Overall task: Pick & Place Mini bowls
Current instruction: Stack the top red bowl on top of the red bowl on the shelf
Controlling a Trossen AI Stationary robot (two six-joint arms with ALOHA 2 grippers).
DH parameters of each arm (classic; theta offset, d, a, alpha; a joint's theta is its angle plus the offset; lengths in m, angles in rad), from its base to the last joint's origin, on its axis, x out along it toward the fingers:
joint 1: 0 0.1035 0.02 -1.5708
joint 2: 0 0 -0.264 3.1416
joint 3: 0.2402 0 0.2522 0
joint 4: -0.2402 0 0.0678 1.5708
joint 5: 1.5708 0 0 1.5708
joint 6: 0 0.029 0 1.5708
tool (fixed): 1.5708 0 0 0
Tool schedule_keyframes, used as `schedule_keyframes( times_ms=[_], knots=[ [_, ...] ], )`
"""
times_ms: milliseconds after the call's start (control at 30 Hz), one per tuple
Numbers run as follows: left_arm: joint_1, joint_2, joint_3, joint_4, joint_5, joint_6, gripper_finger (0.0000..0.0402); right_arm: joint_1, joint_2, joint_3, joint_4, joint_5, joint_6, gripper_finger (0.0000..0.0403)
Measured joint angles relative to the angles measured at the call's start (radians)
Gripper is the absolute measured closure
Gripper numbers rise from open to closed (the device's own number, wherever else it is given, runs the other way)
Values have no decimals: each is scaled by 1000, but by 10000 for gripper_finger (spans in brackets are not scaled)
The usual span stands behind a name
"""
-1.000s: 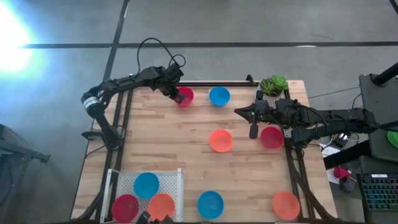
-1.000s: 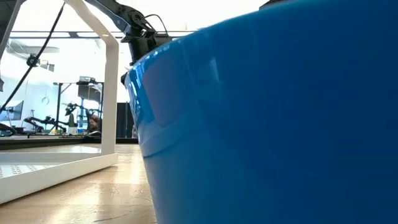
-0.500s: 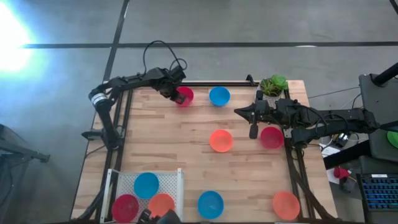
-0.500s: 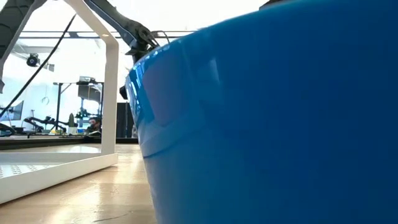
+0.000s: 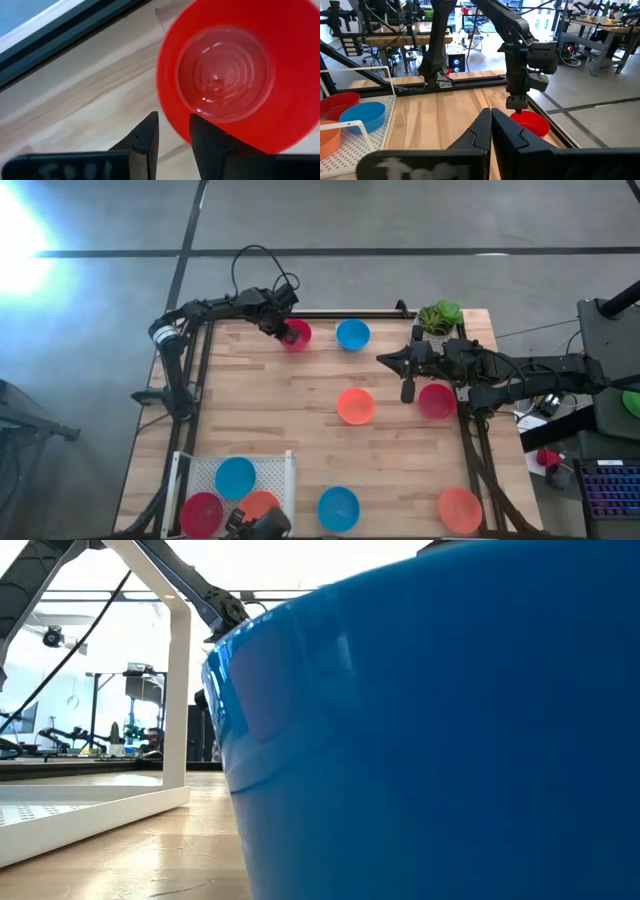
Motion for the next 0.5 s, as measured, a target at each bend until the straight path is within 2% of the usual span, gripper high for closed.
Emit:
schedule_keyframes(
  times_ms=[500],
  knots=[
    [5, 43, 0, 8, 52, -15, 305, 0, 0, 0, 1, 0, -18, 394]
  ],
)
